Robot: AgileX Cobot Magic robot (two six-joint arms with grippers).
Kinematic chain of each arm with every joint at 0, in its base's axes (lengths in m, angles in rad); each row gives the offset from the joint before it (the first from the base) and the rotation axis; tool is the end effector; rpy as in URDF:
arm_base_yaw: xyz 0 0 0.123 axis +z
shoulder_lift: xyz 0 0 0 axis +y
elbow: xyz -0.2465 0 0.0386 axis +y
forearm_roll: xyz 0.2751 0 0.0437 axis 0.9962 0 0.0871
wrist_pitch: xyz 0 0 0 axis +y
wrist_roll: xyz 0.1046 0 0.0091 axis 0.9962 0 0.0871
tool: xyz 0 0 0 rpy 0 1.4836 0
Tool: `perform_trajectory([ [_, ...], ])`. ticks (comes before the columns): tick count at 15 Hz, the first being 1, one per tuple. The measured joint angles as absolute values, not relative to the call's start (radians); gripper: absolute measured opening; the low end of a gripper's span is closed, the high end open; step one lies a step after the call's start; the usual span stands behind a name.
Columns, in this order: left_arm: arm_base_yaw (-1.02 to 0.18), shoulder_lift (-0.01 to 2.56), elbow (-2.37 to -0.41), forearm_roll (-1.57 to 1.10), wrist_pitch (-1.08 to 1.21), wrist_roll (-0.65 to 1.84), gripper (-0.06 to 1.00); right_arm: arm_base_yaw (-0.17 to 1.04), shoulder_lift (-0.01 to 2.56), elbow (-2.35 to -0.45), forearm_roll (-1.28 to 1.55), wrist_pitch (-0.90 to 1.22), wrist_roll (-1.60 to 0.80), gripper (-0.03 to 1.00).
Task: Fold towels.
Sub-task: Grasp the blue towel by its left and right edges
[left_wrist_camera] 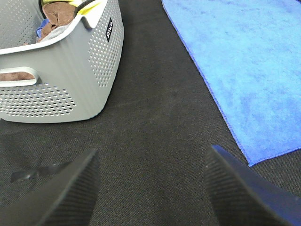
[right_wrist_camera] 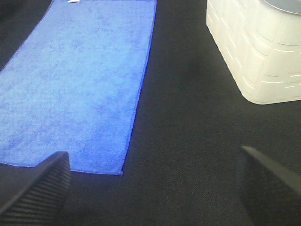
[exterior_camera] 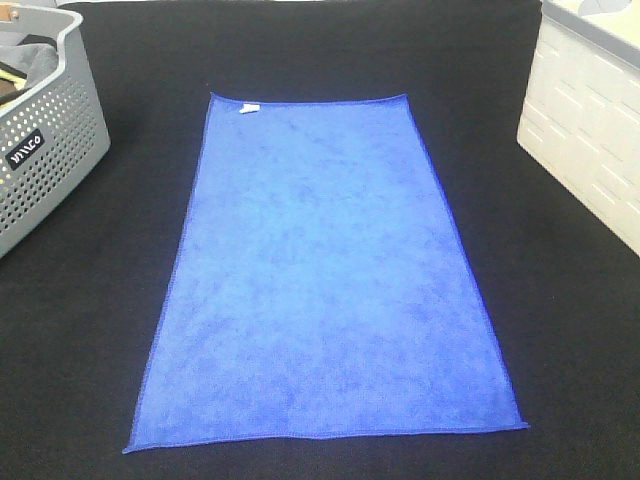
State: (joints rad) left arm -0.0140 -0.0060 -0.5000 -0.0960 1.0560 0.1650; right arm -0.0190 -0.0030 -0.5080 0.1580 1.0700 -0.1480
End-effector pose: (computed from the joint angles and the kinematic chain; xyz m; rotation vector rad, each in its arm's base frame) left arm 0.0663 -0.0097 0.2851 0.1859 2.0214 -0.0195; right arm 0.0651 0.0133 0.2867 -0.1402 2.0287 0.0840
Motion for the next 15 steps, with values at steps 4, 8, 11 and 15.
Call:
perform_trajectory([
  [4, -0.014, -0.006, -0.500, -0.096, 1.056, 0.165, 0.62, -0.019, -0.003, -0.508, 0.158, 1.070, -0.148, 0.88],
  [8, -0.014, -0.006, -0.500, -0.096, 1.056, 0.165, 0.62, -0.019, -0.003, -0.508, 0.158, 1.070, -0.148, 0.88],
  [11, -0.014, -0.006, -0.500, -0.096, 1.056, 0.165, 0.62, -0.019, -0.003, -0.508, 0.158, 1.070, -0.148, 0.88],
  [15, -0.014, -0.006, -0.500, -0.096, 1.056, 0.165, 0.62, -0.019, -0.003, -0.508, 0.158, 1.070, -0.148, 0.88],
])
